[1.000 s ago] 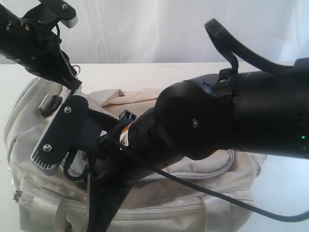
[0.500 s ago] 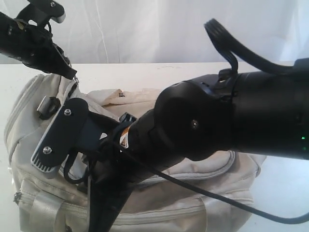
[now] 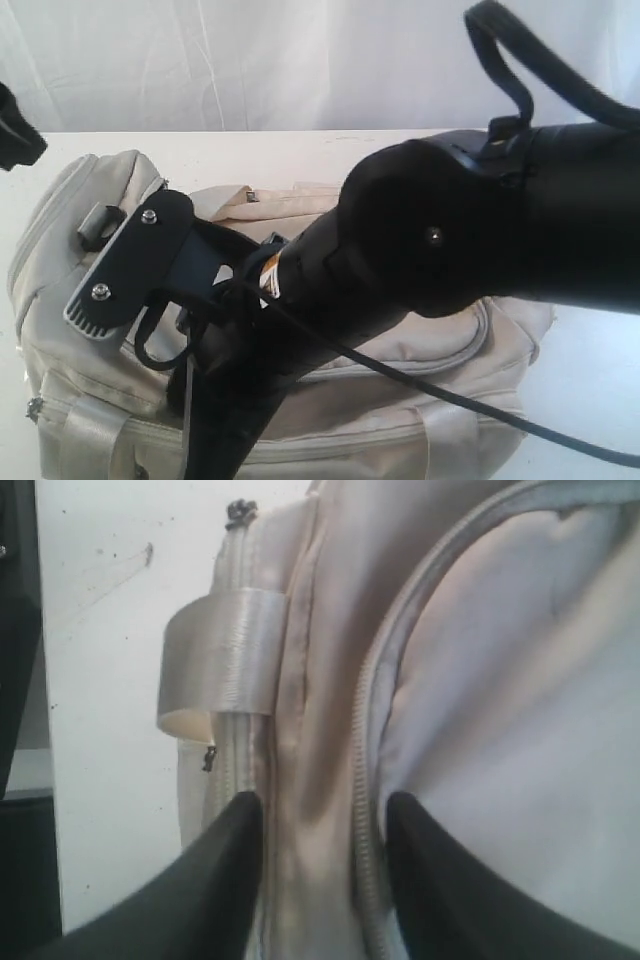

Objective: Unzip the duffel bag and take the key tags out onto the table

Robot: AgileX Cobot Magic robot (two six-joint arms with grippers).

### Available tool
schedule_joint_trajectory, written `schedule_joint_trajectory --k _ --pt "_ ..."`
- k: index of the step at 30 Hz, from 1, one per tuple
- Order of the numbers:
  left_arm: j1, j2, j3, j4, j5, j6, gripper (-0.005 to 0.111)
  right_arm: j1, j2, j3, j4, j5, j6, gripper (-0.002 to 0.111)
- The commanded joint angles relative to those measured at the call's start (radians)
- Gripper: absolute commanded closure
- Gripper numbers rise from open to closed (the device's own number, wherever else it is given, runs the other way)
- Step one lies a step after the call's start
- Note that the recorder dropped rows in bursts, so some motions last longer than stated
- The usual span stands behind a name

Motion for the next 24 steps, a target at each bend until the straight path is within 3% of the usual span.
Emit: schedule_joint_trajectory --k 1,4,7,10,18,24 --pt "0.003 -0.099 0.006 -0.078 0.158 -0.01 0.086 0.002 -0.076 -0.01 0.002 0.03 0.013 0.05" --pt "0.003 -0.184 0.061 -0.159 0.163 0.007 0.097 -0.001 -0.134 -0.01 -0.037 0.057 0.029 0.05" --pt "0.003 -0.269 0.151 -0.241 0.152 0.072 0.107 -0.001 -0.174 -0.01 -0.197 0.108 0.18 0.05" --pt "0.003 -0.337 0.255 -0.281 0.125 0.138 0.107 -0.001 -0.179 -0.01 -0.36 0.205 0.308 0.05" --pt "0.001 -0.413 0.521 -0.297 -0.199 0.159 0.107 -0.001 -0.129 -0.01 -0.366 0.218 0.321 0.054" --pt "0.001 -0.418 0.555 -0.359 -0.246 0.159 0.107 -0.001 -0.052 -0.01 -0.409 0.192 0.321 0.06"
